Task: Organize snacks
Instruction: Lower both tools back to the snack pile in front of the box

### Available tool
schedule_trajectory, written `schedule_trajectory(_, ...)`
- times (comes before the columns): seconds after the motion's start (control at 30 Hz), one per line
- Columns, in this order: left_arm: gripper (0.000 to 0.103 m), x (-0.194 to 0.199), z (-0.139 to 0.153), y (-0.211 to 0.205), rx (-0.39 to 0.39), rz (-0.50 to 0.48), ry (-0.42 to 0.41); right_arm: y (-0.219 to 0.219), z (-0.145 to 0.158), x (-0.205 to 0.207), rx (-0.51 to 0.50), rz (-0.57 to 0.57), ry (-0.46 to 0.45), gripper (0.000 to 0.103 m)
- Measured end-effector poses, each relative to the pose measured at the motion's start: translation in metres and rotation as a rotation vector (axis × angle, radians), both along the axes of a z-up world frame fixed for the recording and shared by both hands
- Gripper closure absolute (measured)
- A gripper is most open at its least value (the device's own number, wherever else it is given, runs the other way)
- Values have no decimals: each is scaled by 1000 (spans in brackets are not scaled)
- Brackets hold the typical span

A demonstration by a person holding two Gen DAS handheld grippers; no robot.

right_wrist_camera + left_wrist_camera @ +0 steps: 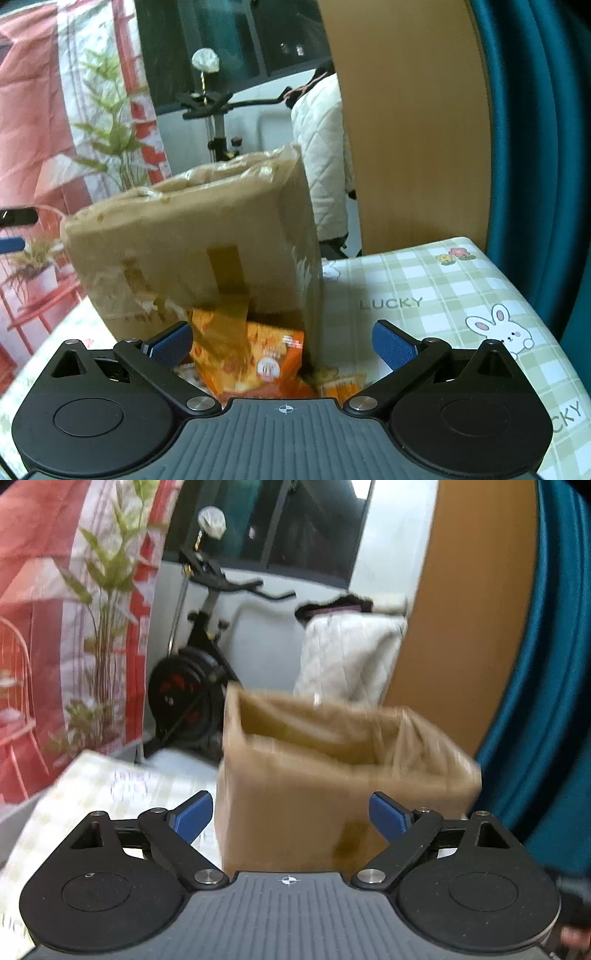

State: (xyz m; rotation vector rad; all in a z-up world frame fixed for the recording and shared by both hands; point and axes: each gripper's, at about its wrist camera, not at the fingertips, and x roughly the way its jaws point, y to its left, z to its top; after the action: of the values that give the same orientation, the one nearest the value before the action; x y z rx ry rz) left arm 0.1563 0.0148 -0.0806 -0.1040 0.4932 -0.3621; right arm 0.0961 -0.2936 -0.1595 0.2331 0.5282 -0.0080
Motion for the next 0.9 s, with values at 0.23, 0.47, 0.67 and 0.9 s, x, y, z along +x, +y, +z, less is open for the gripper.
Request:
schedule_trajectory(0.23, 10, -24, -51, -7, 16, -113, 117, 17, -13, -5, -37, 34, 36, 1)
schedule_trajectory(0.47, 10, -33, -88, -26, 54, -239, 195, 21, -19, -10, -49, 51, 50, 1)
schedule_trajectory(0.67, 10, -25, -107, -33, 106, -223, 225, 17, -28, -13, -51, 45, 66, 1)
schedule_trajectory(0.9, 14, -23, -128, -36, 69, -178, 277, 13, -36, -17, -78, 50, 86, 1)
